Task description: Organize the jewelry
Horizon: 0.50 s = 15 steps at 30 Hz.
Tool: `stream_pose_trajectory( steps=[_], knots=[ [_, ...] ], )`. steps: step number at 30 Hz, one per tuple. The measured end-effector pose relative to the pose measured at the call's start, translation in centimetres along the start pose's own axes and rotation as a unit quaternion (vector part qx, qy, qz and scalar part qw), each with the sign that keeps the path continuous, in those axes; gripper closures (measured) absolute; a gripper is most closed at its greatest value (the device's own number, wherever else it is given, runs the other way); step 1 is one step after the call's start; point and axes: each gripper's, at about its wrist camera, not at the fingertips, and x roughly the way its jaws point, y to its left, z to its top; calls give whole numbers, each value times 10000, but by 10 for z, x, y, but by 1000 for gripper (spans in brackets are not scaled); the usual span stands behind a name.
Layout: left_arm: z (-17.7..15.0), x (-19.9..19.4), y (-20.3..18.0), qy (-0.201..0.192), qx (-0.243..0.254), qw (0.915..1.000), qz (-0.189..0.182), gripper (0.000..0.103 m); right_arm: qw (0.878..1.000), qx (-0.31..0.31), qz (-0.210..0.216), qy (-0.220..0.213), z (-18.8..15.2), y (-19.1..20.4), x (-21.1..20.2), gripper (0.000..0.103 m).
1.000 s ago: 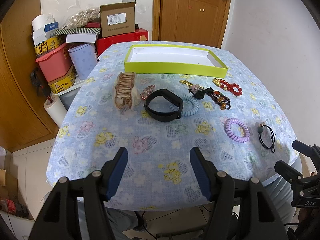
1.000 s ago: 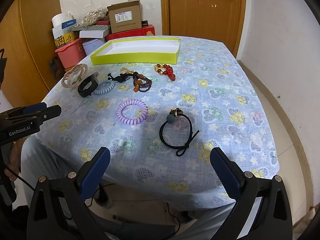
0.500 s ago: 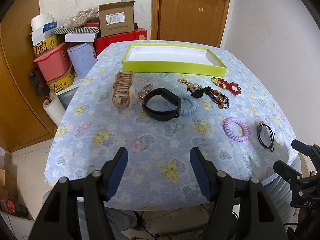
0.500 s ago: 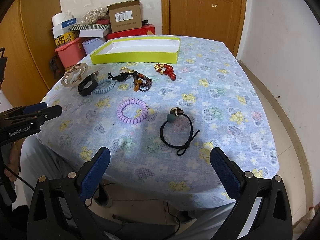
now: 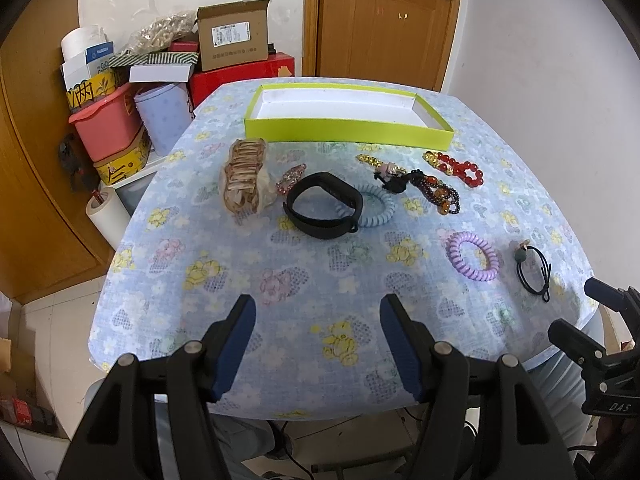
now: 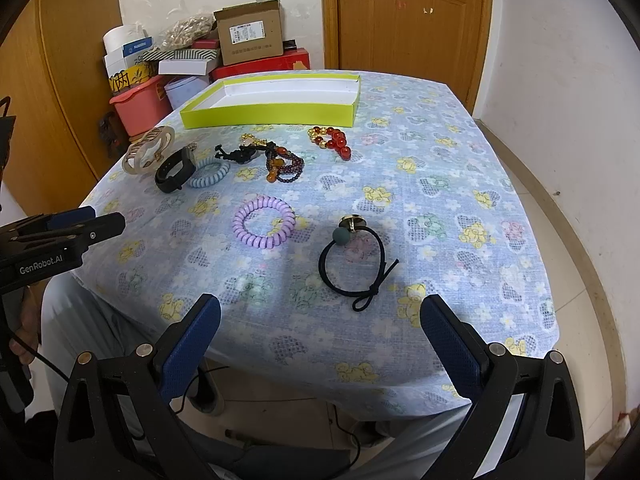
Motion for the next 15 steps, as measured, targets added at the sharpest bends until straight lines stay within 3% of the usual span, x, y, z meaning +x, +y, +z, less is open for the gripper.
stream_pose_trajectory(
  steps=[15],
  knots=[
    [9,10,11,-18,18,9998,182,36,10000,83,20,-15,4,-7,6,3]
  ],
)
